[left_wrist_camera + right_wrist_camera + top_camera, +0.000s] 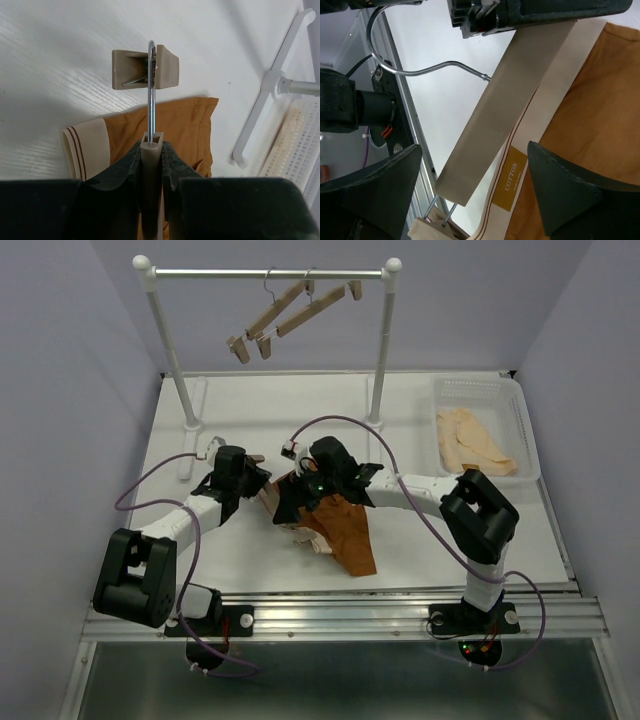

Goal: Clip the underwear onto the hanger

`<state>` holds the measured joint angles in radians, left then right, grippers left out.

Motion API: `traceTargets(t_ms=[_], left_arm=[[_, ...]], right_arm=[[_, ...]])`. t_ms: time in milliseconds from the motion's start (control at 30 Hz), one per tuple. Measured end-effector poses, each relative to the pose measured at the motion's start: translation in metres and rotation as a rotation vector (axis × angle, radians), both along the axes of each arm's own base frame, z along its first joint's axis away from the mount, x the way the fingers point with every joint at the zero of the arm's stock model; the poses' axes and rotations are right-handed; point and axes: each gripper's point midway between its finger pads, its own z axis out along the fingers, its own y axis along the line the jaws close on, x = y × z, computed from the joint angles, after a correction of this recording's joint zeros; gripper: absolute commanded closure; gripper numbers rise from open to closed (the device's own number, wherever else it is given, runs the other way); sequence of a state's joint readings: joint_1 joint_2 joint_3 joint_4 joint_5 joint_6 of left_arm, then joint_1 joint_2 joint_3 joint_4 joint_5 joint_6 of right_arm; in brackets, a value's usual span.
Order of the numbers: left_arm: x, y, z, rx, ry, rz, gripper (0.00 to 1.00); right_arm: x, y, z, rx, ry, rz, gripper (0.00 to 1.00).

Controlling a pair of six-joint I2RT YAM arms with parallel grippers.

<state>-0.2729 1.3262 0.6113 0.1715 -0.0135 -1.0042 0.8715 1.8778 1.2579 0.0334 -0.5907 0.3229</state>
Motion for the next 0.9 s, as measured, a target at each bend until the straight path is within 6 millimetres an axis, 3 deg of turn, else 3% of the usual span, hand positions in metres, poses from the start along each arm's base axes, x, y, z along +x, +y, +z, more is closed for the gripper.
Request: traceTargets(t_ms=[133,267,533,567,633,667,733,800,900], left_arm=[[0.004,-0.006,-0.002,-0.003,-0.007,-0.014,1.00],[0.014,-0.016,-0.002,-0.004,-0.018,-0.037,1.00],[0.029,-0.029,0.003,-0.001,-0.065,-0.091,1.00],[0.031,-0.030,0.004,0.000,-0.072,-0.099,0.94],[0.032,-0.031,0.005,0.002,-0.080,-0.112,0.71],[0.032,-0.032,0.006,0.005,-0.082,-0.117,0.45],[0.032,-0.035,0.009,-0.007,-0.086,-0.126,0.23],[0.029,-0.039,0.014,-0.011,-0.091,-0.154,0.08],[0.023,-0.041,0.024,-0.011,-0.106,-0.174,0.01]], right_arm=[[0.004,0.000,-0.007,-0.019,0.018,-0.035,0.35],[0.012,-0.002,-0.012,-0.041,0.015,-0.090,0.52],[0.029,-0.011,-0.024,-0.101,0.013,-0.227,0.71],[0.031,-0.011,-0.025,-0.105,0.008,-0.237,0.76],[0.034,-0.013,-0.026,-0.113,0.002,-0.253,0.77],[0.036,-0.014,-0.027,-0.119,-0.003,-0.263,0.79],[0.037,-0.016,-0.029,-0.131,-0.009,-0.273,0.80],[0.039,-0.017,-0.030,-0.139,-0.020,-0.280,0.83],[0.040,-0.017,-0.031,-0.141,-0.031,-0.281,0.85]])
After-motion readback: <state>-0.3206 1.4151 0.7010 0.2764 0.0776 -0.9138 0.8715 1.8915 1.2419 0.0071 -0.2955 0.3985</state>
